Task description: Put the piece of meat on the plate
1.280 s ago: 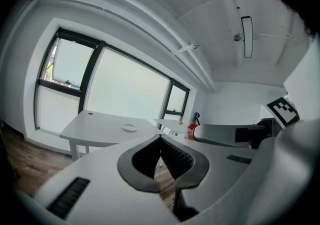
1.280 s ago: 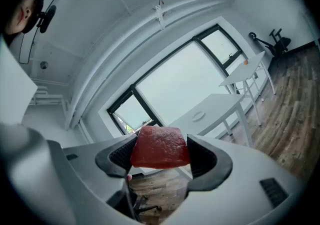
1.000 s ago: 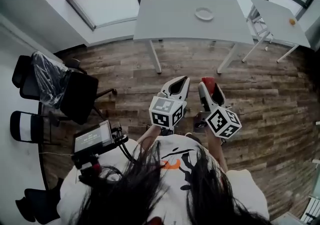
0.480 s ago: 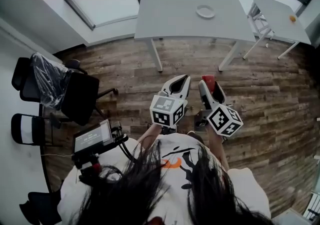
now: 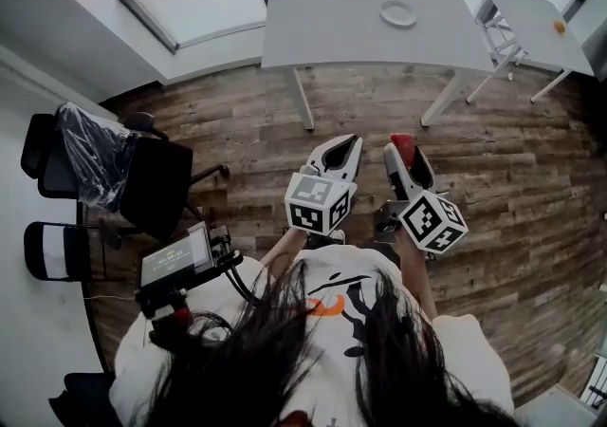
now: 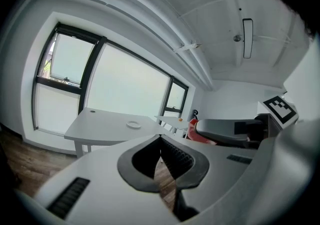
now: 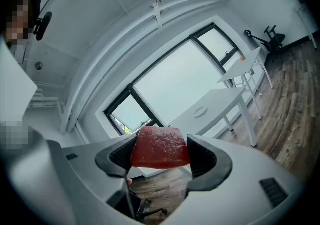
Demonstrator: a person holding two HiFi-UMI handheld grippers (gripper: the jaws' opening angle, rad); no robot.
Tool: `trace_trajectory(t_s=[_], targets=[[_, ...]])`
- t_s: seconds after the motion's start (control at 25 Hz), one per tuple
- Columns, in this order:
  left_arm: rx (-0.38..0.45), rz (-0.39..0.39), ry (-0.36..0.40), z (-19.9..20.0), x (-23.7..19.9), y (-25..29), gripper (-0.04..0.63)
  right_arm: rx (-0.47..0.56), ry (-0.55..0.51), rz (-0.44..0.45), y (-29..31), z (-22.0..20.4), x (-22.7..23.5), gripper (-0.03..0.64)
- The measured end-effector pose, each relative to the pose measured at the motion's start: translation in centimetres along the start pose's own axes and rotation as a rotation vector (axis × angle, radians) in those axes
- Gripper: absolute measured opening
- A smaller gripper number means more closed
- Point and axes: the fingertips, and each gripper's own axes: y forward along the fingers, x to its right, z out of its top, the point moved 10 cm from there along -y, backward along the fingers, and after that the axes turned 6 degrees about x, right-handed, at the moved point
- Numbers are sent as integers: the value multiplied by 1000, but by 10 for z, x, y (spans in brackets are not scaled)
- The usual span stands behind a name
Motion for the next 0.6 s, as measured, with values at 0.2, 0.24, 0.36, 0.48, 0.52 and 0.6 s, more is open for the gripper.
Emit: trace_trajectory(t_s=[0.2, 0.24, 0.36, 0.48, 0.52, 0.6], targets=[[-11, 28, -28, -1, -25, 6, 6, -28, 3, -15, 15, -9, -1, 314], [-16, 32, -35, 0, -29, 18, 6, -37, 7, -17, 26, -6, 4, 314], [-37, 31, -43, 3, -35, 50, 6, -56, 19, -26, 52, 7, 20, 314], [-42, 21, -42, 1, -34, 55, 6, -59, 20, -25, 55, 6, 22, 314], [-41, 19, -40, -1, -35, 54, 6, -60, 20, -22, 55, 4, 22, 314], [-35, 23, -36, -2, -37, 53, 6, -62, 18, -14, 57, 1, 22, 314]])
